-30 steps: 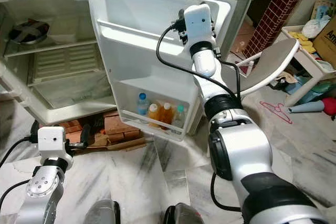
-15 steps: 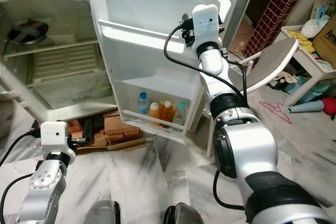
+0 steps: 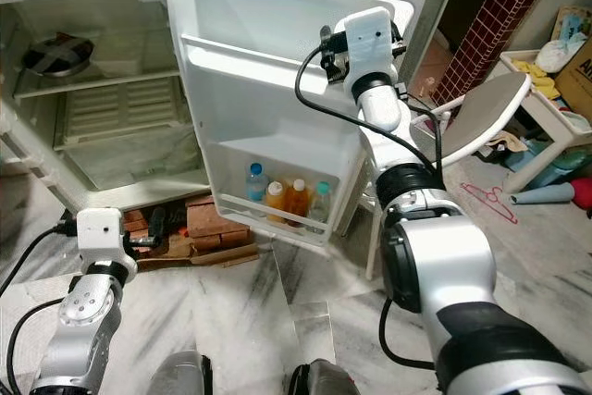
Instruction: Restocking fridge
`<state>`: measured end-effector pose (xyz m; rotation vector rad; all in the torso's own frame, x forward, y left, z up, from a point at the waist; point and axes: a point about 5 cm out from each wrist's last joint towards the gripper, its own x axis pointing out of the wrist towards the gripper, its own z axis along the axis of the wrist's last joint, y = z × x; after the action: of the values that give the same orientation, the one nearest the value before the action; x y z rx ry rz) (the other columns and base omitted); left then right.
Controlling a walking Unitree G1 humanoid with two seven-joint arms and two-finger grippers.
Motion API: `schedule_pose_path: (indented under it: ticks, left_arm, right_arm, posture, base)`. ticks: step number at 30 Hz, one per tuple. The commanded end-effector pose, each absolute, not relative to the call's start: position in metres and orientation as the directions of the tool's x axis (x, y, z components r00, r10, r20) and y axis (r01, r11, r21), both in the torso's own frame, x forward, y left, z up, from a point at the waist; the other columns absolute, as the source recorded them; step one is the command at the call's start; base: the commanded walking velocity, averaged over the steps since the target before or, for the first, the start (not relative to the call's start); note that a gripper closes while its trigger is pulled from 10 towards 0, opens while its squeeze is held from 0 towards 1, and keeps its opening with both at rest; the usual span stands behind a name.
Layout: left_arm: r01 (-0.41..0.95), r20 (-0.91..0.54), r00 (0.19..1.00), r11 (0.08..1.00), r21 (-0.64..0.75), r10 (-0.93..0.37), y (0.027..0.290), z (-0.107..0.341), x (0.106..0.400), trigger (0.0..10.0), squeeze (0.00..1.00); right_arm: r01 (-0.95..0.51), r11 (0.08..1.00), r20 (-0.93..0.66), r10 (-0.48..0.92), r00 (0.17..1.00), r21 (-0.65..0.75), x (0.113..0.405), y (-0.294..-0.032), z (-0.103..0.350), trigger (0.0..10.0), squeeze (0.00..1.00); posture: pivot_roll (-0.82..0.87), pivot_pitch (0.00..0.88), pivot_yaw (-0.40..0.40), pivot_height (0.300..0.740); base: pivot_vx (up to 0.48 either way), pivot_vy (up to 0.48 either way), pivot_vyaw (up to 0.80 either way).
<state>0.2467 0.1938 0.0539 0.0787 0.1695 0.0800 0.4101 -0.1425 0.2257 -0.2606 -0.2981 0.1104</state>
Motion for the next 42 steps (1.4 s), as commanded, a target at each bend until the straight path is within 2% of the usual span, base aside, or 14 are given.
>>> schedule_pose_path:
  ticks: [1,6,16,17,18,19,20,21,22,23,33,39,40,42]
  left_arm:
    - [-0.075,-0.176,0.980,0.993,0.090,0.090,0.193,0.050,0.246,10.0,0.00]
    - [-0.072,-0.175,0.981,0.993,0.089,0.086,0.192,0.050,0.248,10.0,0.00]
    - [-0.065,-0.173,0.982,0.994,0.091,0.080,0.193,0.049,0.251,10.0,0.00]
    - [-0.065,-0.172,0.982,0.994,0.090,0.080,0.192,0.049,0.251,10.0,0.00]
    - [-0.065,-0.172,0.982,0.994,0.089,0.079,0.192,0.049,0.251,10.0,0.00]
    - [-0.064,-0.172,0.982,0.994,0.090,0.079,0.192,0.049,0.252,10.0,0.00]
    - [-0.064,-0.172,0.982,0.994,0.090,0.079,0.192,0.049,0.252,10.0,0.00]
    - [-0.064,-0.172,0.982,0.994,0.091,0.079,0.192,0.049,0.252,10.0,0.00]
    - [-0.064,-0.172,0.982,0.994,0.091,0.079,0.192,0.049,0.252,10.0,0.00]
    - [-0.065,-0.172,0.982,0.994,0.092,0.081,0.193,0.049,0.252,10.0,0.00]
    - [-0.063,-0.175,0.981,0.994,0.094,0.079,0.193,0.048,0.253,10.0,0.00]
    - [-0.053,-0.174,0.982,0.994,0.092,0.068,0.190,0.049,0.256,10.0,0.00]
    - [-0.052,-0.173,0.983,0.994,0.093,0.067,0.190,0.049,0.256,10.0,0.00]
    - [-0.051,-0.173,0.983,0.994,0.093,0.066,0.191,0.049,0.257,10.0,0.00]
  right_arm:
    - [-0.045,0.968,0.295,0.120,0.948,-0.248,0.412,-0.156,0.238,10.0,1.00]
    - [-0.069,0.968,0.281,0.138,0.950,-0.242,0.411,-0.160,0.235,10.0,1.00]
    - [-0.281,0.914,0.179,0.341,0.923,-0.292,0.409,-0.150,0.224,10.0,0.97]
    - [-0.293,0.909,0.167,0.352,0.921,-0.297,0.409,-0.149,0.223,10.0,0.89]
    - [-0.304,0.905,0.159,0.361,0.919,-0.299,0.409,-0.149,0.221,10.0,0.60]
    - [-0.315,0.902,0.151,0.370,0.917,-0.296,0.408,-0.148,0.220,10.0,0.60]
    - [-0.326,0.896,0.137,0.379,0.915,-0.300,0.408,-0.149,0.217,10.0,0.45]
    - [-0.329,0.894,0.135,0.382,0.914,-0.302,0.407,-0.149,0.216,10.0,0.18]
    - [-0.329,0.894,0.135,0.382,0.914,-0.302,0.407,-0.149,0.216,10.0,0.18]
    - [-0.332,0.895,0.132,0.383,0.914,-0.297,0.407,-0.151,0.214,10.0,0.00]
    - [-0.262,0.929,0.117,0.300,0.947,-0.263,0.402,-0.171,0.201,10.0,0.00]
    - [-0.251,0.937,0.137,0.290,0.947,-0.243,0.403,-0.168,0.202,10.0,0.00]
    - [-0.241,0.942,0.146,0.279,0.949,-0.235,0.404,-0.168,0.204,7.0,0.00]
    - [-0.225,0.948,0.157,0.263,0.952,-0.223,0.405,-0.167,0.208,6.5,0.00]
  posture:
    - [0.14,0.037,-0.096,0.740]
    - [0.13,0.037,-0.093,0.740]
    - [0.13,0.033,-0.086,0.740]
    - [0.13,0.033,-0.086,0.740]
    - [0.13,0.033,-0.086,0.740]
    - [0.13,0.032,-0.086,0.740]
    - [0.13,0.032,-0.085,0.740]
    - [0.13,0.032,-0.085,0.740]
    - [0.13,0.032,-0.085,0.740]
    - [0.13,0.032,-0.086,0.740]
    - [0.12,0.028,-0.076,0.740]
    - [0.11,0.026,-0.072,0.740]
    - [0.11,0.026,-0.072,0.740]
    - [0.11,0.025,-0.073,0.740]
  base:
    - [0.000,0.000,0.00]
    - [0.000,0.000,0.00]
    - [0.000,0.000,0.00]
    - [0.000,0.000,0.00]
    - [0.000,0.000,0.00]
    - [0.000,0.000,0.00]
    - [0.000,0.000,0.00]
    - [0.000,0.000,0.00]
    - [0.000,0.000,0.00]
    - [0.000,0.000,0.00]
    - [0.000,0.000,0.00]
    - [0.000,0.000,0.00]
    - [0.000,0.000,0.00]
    - [0.000,0.000,0.00]
